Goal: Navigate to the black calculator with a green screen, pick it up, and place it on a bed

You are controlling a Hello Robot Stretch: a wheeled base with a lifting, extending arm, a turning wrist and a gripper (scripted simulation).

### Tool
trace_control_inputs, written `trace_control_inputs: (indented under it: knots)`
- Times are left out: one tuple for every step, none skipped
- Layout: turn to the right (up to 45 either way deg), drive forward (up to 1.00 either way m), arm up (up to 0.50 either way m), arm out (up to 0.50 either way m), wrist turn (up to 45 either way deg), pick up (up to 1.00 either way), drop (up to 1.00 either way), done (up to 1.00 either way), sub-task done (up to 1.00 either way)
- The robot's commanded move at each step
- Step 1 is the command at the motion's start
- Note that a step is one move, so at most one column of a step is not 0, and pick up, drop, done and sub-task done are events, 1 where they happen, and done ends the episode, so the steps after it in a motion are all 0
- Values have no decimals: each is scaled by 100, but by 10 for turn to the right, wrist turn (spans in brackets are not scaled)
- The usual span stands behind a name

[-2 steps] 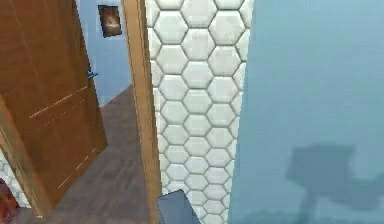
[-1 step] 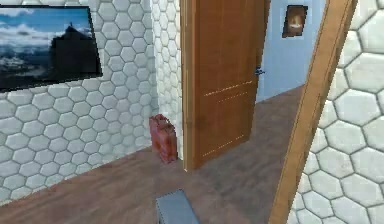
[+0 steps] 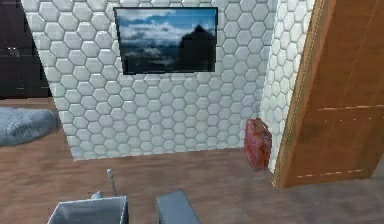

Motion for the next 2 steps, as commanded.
trace_control_inputs:
  knots:
    - [0, 30, 0, 0, 0, 0, 0, 0, 0]
    - [450, 0, 0, 0, 0, 0, 0, 0, 0]
